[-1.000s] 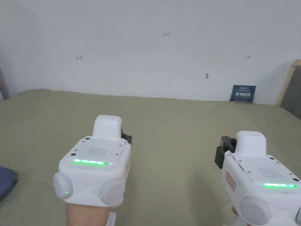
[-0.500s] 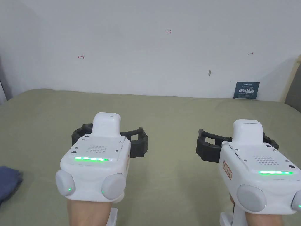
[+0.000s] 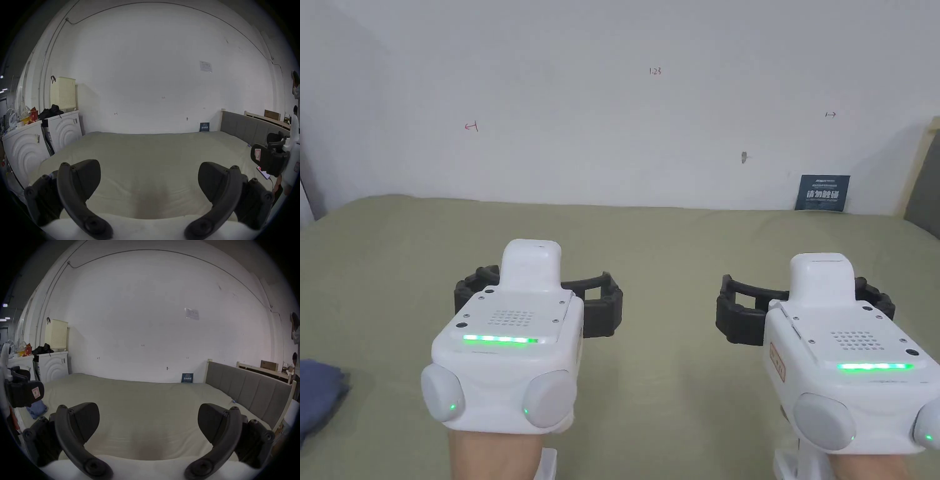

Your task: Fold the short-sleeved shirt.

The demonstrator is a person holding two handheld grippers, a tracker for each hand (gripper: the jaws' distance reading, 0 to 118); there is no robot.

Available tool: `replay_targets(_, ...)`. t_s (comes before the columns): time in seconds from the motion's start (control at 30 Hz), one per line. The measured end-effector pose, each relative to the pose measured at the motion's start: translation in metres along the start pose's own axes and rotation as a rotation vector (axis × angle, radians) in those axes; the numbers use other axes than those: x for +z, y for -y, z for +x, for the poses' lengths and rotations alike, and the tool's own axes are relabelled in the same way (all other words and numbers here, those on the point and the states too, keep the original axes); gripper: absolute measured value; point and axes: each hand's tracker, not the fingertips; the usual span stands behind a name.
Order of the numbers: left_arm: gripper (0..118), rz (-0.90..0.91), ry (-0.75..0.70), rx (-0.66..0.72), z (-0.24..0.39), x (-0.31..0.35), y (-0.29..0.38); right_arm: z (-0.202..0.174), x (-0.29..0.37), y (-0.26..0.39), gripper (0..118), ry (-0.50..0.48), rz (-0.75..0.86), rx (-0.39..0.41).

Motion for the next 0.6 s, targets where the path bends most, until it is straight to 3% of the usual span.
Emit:
replay_targets(0.5, 118, -0.017, 0.006, 0.016, -0.0004, 0.0010, 0.0011, 0.0076, 0.0017, -0.0037, 118, -0.041, -0.049, -0.036)
replay_targets(0.6, 118, -0.025, 0.003, 0.021, -0.0015, 0.0001, 0.0012, 0.0000, -0.0016, -0.0037, 118, 0.056, -0.090, 0.007)
